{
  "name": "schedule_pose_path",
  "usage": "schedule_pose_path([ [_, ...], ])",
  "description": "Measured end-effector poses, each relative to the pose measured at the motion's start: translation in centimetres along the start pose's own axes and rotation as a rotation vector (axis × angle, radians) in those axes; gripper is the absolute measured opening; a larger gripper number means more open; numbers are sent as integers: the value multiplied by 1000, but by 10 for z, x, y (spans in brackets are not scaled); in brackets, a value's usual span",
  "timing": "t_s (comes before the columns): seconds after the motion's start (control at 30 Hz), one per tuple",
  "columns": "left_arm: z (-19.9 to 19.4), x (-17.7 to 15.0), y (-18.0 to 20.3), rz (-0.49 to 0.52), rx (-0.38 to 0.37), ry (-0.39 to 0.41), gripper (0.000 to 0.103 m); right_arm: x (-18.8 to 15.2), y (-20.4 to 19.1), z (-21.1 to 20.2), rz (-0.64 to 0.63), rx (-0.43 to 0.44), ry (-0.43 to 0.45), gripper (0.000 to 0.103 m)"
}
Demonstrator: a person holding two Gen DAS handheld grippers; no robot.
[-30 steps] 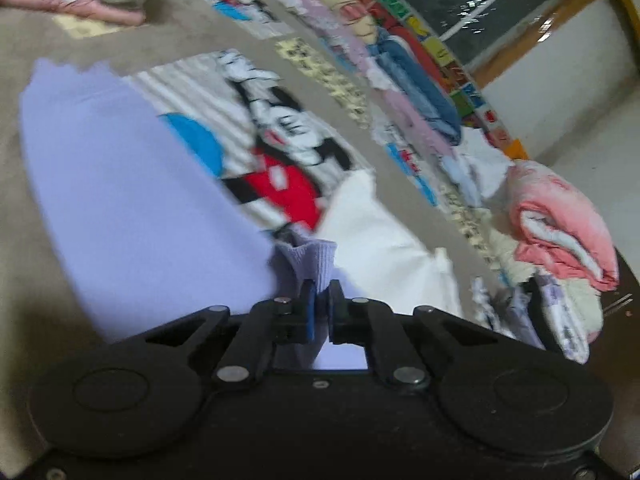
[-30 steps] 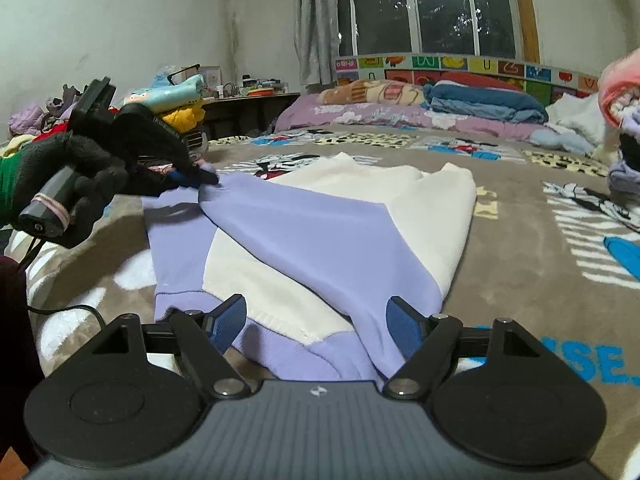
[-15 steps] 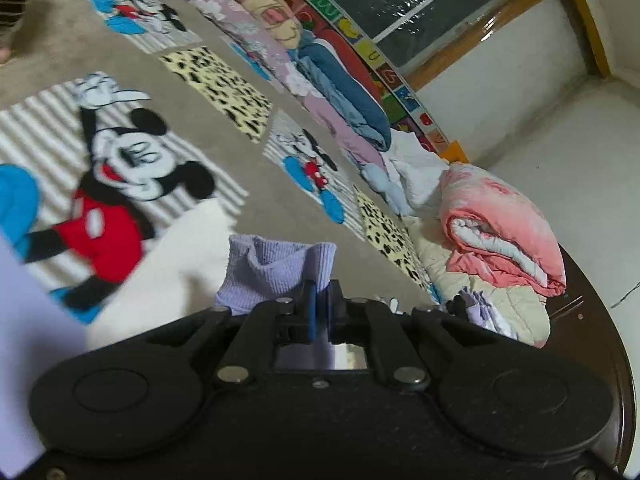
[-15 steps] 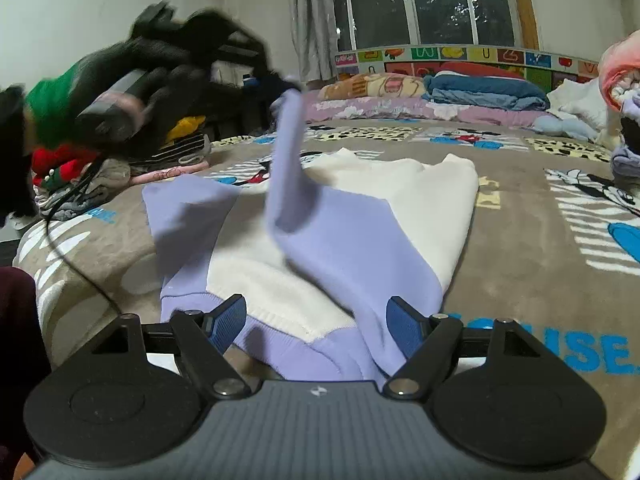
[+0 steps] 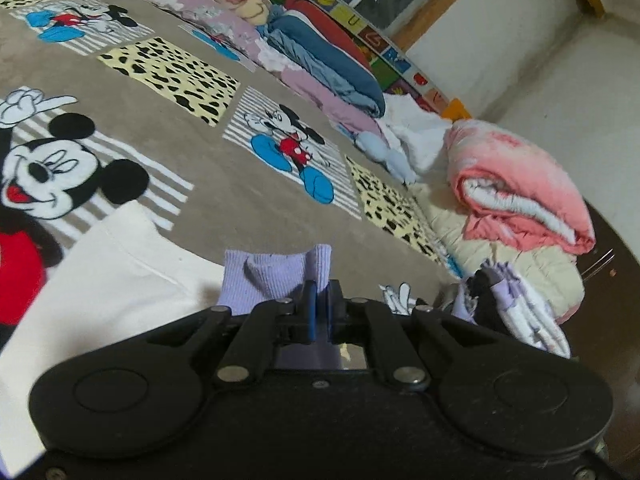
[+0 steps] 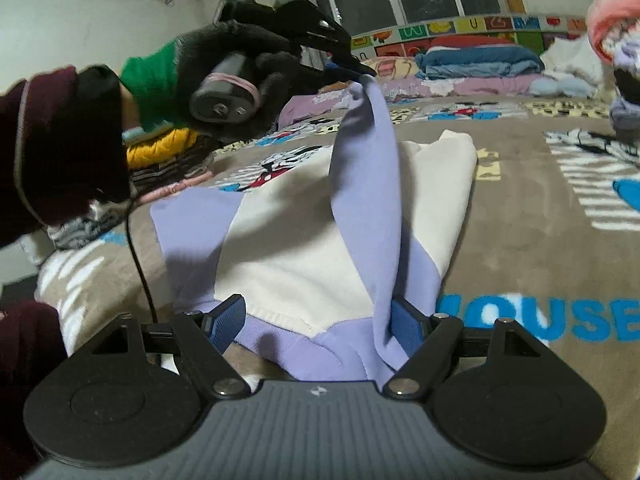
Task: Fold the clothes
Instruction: 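Grasp the lavender sleeve cuff with the left gripper and lift it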
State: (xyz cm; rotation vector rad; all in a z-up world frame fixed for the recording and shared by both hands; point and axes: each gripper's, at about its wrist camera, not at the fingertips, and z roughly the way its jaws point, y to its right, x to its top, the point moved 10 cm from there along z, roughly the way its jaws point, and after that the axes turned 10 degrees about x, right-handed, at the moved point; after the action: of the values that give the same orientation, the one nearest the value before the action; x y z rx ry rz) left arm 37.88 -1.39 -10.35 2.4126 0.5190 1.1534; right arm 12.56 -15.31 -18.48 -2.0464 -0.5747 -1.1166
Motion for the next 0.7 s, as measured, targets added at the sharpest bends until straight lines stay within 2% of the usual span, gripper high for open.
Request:
schedule_pose_path([
  [0.37, 34, -12, 21, 43, 2, -33, 2, 1, 9, -13, 183, 86, 42, 78],
  [0.7, 50, -19, 32, 73, 7, -47, 2, -1, 7, -28, 243, 97, 55, 78],
])
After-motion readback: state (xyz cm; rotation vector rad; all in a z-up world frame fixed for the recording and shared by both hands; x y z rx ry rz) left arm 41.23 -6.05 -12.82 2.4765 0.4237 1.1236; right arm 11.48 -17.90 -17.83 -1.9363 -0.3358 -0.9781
